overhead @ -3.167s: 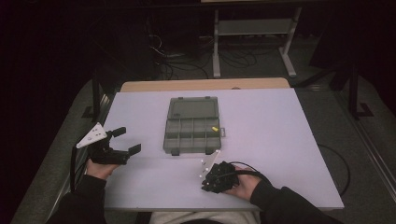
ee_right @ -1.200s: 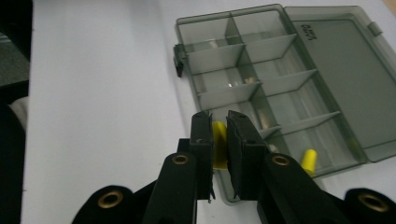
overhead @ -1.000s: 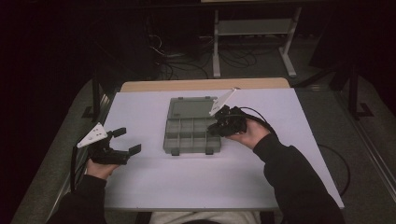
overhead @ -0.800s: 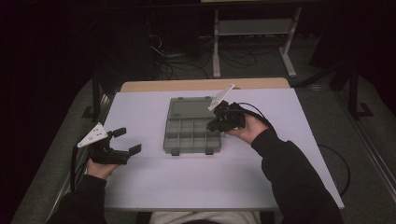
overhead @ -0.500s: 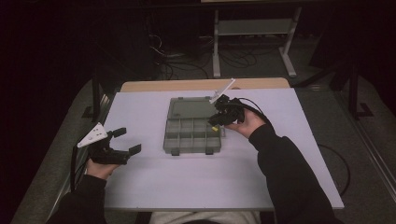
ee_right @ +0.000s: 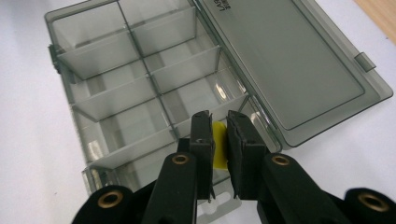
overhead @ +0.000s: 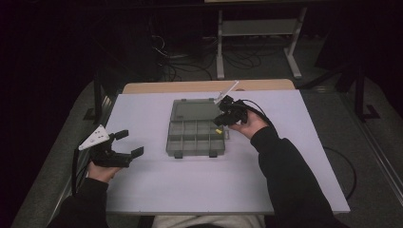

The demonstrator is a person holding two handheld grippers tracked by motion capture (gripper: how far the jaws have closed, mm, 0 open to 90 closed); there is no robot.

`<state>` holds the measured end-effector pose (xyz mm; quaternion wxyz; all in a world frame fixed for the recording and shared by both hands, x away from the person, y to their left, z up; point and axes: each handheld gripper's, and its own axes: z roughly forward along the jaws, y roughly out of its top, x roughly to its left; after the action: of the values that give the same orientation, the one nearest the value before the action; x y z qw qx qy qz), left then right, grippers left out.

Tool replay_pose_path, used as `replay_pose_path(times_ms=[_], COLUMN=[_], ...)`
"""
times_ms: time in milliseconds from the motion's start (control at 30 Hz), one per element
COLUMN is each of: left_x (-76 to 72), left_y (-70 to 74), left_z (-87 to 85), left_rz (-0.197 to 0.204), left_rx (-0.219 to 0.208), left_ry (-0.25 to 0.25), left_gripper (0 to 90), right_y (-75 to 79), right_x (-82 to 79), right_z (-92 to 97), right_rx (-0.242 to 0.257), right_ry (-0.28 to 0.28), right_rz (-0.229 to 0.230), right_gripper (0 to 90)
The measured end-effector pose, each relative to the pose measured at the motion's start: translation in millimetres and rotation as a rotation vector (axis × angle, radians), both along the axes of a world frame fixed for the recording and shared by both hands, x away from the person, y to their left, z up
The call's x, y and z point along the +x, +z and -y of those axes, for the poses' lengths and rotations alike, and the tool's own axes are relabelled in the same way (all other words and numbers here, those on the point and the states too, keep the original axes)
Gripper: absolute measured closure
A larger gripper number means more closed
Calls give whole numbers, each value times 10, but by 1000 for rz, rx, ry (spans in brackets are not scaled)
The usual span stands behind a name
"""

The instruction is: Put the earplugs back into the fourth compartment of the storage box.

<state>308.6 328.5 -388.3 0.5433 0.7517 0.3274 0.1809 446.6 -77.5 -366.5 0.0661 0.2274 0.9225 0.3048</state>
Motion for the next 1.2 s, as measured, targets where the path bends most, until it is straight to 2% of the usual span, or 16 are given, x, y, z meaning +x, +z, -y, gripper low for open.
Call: replay_pose_path(times_ms=[233,633,833,900,1033,1133,1200], left_x=[0,0,-2,-1,1,-2,-4], left_y=[1,2,2,2,0,2,3], left_z=[0,-2,0,0,1,1,0], left_rz=[2,2,2,2,0,2,2], left_rx=[0,-1,0,0,-1,1,1], left_ry=[-3,-3,-4,-4,-2,-4,-4], left_gripper=[22,22,22,22,22,22,22], right_y=[-158,-294,-240,-221,-177,-129,-102], right_x=[91,138,113,111,93,64,36], right_z=[-54,-96,-69,-45,-3,46,76], right_rx=[-28,-46,-19,-8,-6,21,23], right_ry=[8,19,2,4,-39,-56,-61], right_rz=[-19,-37,-8,-7,11,21,23], right_gripper=[797,786,548,421,172,93,14])
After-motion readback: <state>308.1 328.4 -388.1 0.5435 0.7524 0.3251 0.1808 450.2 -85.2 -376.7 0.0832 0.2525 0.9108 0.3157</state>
